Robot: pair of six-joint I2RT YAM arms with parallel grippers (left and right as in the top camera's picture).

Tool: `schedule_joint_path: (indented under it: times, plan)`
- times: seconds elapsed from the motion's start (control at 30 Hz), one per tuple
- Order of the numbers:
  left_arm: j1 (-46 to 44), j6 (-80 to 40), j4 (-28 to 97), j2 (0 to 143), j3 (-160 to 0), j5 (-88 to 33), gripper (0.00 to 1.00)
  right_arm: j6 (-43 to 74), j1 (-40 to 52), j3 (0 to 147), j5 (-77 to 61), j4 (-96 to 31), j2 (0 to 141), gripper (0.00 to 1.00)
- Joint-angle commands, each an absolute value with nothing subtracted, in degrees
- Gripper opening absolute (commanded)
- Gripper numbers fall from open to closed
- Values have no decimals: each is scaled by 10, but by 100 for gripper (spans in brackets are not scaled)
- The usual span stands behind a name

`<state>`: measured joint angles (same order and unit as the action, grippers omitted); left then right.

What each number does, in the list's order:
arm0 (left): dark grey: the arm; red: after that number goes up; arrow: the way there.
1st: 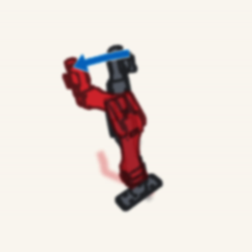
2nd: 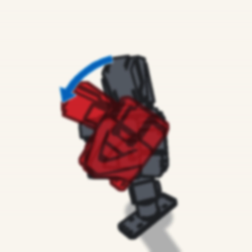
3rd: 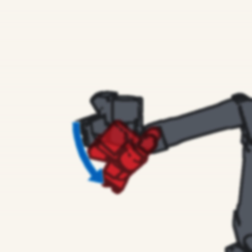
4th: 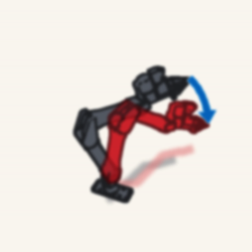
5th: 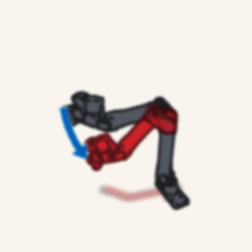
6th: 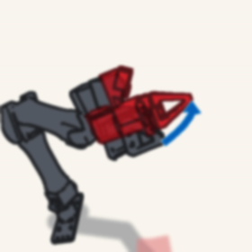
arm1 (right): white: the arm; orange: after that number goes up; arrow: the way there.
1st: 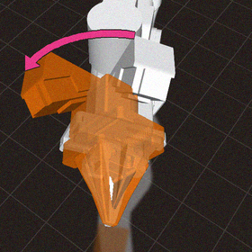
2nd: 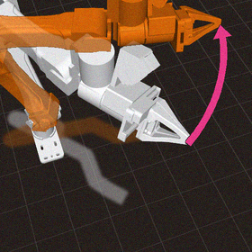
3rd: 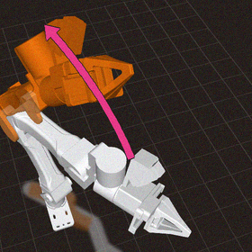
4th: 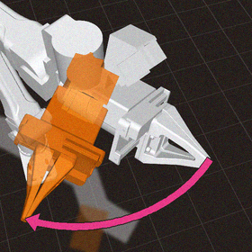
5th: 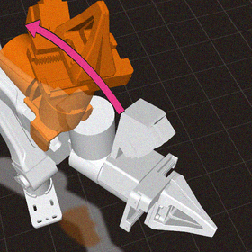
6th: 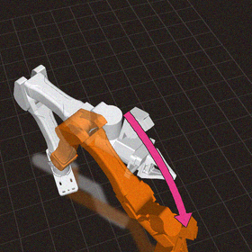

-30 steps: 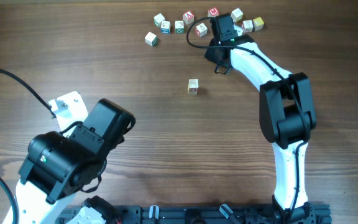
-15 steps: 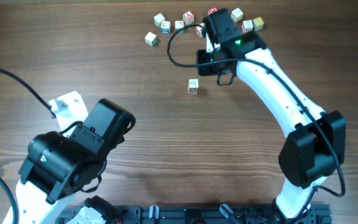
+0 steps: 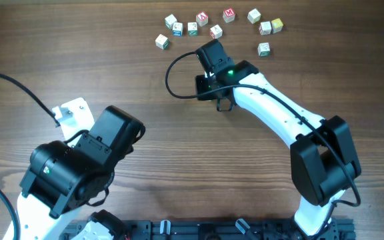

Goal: Form a tower

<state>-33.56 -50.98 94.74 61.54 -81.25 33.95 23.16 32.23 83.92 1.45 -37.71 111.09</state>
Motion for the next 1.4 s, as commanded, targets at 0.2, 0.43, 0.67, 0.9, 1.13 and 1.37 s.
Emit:
schedule_joint_path:
  times: [0.2, 0.43, 0.67, 0.9, 1.13, 1.37]
  plan:
    - [-332, -519, 947, 612, -812, 339, 100, 254, 324, 840, 41, -374, 1117, 30]
    - [-332, -519, 947, 612, -812, 339, 100, 255, 324, 840, 41, -371, 1136, 34]
    - [-332, -519, 947, 612, -812, 339, 100, 254, 324, 840, 41, -363, 1140, 37]
    - [-332, -519, 947, 612, -812, 339, 100, 254, 324, 845, 40, -360, 1140, 86]
    - [-332, -519, 947, 612, -812, 339, 100, 250, 324, 850, 15, -397, 1147, 99]
    - [-332, -519, 947, 612, -812, 339, 100, 250, 324, 850, 14, -393, 1193, 94]
